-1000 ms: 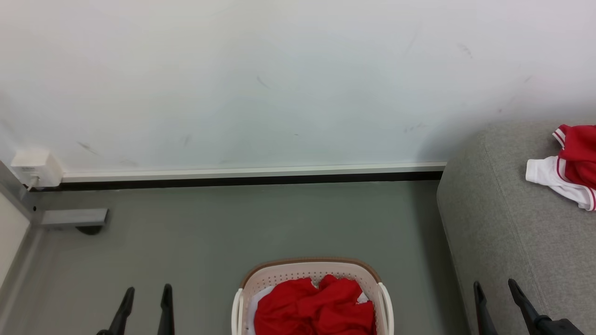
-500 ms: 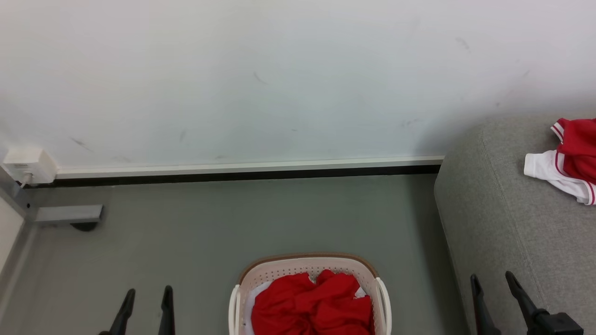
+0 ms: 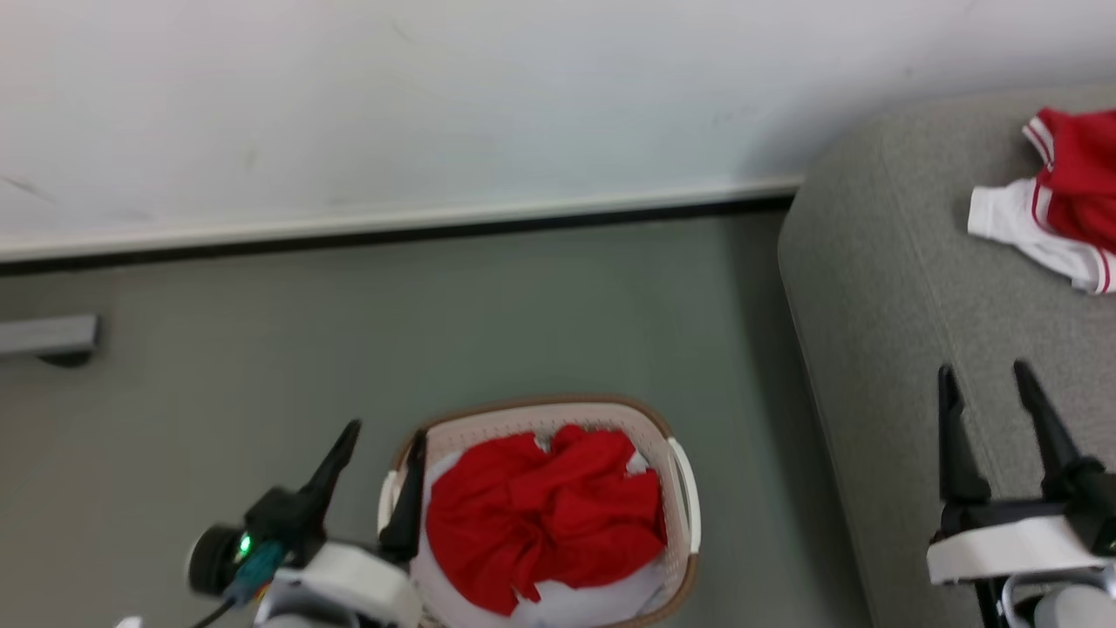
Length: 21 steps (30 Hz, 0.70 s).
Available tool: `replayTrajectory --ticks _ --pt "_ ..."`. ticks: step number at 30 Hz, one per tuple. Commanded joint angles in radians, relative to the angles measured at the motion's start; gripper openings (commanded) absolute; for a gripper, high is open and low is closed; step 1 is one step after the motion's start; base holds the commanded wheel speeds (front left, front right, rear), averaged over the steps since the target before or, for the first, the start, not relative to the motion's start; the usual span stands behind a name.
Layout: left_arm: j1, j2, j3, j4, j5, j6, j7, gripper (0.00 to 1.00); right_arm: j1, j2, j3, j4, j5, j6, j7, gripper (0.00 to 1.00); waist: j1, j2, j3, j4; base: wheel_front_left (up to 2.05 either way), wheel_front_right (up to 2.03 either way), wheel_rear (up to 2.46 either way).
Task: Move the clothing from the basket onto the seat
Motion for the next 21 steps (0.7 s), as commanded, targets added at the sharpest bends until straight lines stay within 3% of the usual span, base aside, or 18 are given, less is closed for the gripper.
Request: replayTrajectory --ticks 1,14,21 --pt "-0.038 0.011 -0.01 0.019 0.013 -0.004 0.006 1.0 -0.026 -0.001 -0.006 -0.011 -0.005 -0.003 0.0 1.0 -0.0002 0.0 0.09 -0.041 0.0 0.0 0.0" --pt "-0.438 0.001 -0.24 0.334 0.081 -0.012 0.148 1.0 -0.226 -0.001 -0.057 -0.126 -0.006 -0.003 0.0 1.0 -0.0002 0.0 0.407 -0.105 0.0 0.0 0.0" --pt "-0.591 -0.002 -0.301 0.498 0.068 -0.013 0.161 1.0 -0.276 -0.001 -0.037 -0.199 -0.011 -0.003 0.0 1.0 -0.0002 0.0 0.547 -0.125 0.0 0.0 0.0"
